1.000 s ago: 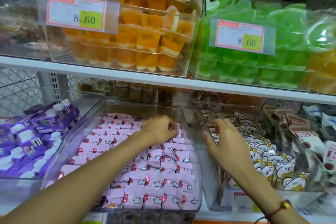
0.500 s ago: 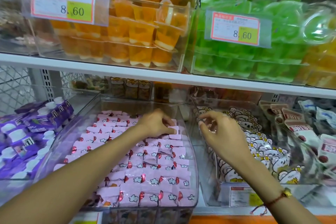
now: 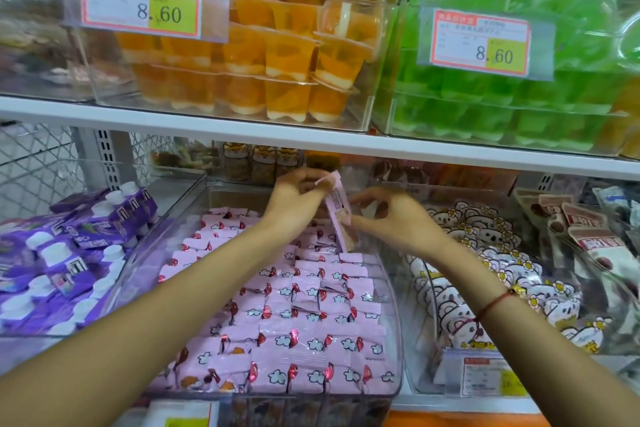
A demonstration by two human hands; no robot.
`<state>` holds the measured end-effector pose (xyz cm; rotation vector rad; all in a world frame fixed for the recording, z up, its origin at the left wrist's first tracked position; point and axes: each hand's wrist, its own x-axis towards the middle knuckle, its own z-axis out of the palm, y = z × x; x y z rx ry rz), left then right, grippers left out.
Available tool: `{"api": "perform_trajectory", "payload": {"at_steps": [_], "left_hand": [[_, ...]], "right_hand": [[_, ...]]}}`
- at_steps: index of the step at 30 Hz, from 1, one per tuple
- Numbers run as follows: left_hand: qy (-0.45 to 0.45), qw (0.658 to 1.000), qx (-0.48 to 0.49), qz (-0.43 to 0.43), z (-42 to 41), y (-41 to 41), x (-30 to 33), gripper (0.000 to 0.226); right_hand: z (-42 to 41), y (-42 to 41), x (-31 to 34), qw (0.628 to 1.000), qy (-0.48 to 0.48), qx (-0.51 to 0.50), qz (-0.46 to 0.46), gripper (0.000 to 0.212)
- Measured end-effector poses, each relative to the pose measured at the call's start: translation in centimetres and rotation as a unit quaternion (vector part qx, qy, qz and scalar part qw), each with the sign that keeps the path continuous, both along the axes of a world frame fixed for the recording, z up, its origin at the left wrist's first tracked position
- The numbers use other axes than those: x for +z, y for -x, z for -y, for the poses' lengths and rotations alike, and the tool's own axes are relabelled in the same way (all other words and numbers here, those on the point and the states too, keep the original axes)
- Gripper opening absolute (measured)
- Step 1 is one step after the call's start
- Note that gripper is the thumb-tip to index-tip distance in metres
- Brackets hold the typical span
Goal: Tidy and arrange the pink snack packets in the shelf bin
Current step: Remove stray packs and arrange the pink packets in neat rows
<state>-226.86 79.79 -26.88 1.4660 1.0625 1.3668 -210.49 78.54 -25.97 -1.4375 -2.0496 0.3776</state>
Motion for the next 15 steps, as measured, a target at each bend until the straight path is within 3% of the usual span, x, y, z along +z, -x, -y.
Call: {"api": "perform_trajectory", "payload": {"at_steps": [4, 6, 7, 8, 10, 11, 13, 15], "left_hand": [[0.066, 0.989, -0.028, 0.132, 0.8, 1.2, -0.2, 0.011], [0.081, 0.988, -0.005, 0.135, 1.0, 1.9, 0.0, 0.017], [0.050, 0.997, 0.028, 0.059, 1.1, 2.4, 0.1, 0.022], [-0.012, 0.996, 0.057, -0.069, 1.1, 3.1, 0.1, 0.031], [-0.145, 0.942, 0.033, -0.302, 1.6, 4.0, 0.1, 0.051], [-0.189, 0.912, 0.001, -0.364, 1.7, 4.1, 0.0, 0.060], [-0.251, 0.879, -0.029, -0.405, 2.1, 4.0, -0.1, 0.062], [-0.290, 0.875, -0.008, -0.388, 2.1, 4.1, -0.3, 0.048]], "right_hand": [[0.9, 0.7, -0.4, 0.994, 0.000, 0.044, -0.096, 0.025], [1.2, 1.2, -0.6, 0.989, -0.024, 0.043, -0.136, 0.016], [1.3, 1.4, -0.6, 0.984, -0.024, 0.029, -0.172, 0.009], [1.5, 1.5, -0.5, 0.975, -0.007, 0.004, -0.222, 0.004], [1.5, 1.3, 0.0, 0.943, 0.068, -0.055, -0.321, 0.008], [1.5, 1.1, 0.2, 0.926, 0.111, -0.073, -0.354, 0.015], [1.5, 0.9, 0.5, 0.901, 0.176, -0.077, -0.389, 0.030], [1.9, 0.8, 0.8, 0.879, 0.242, -0.050, -0.407, 0.029]]}}
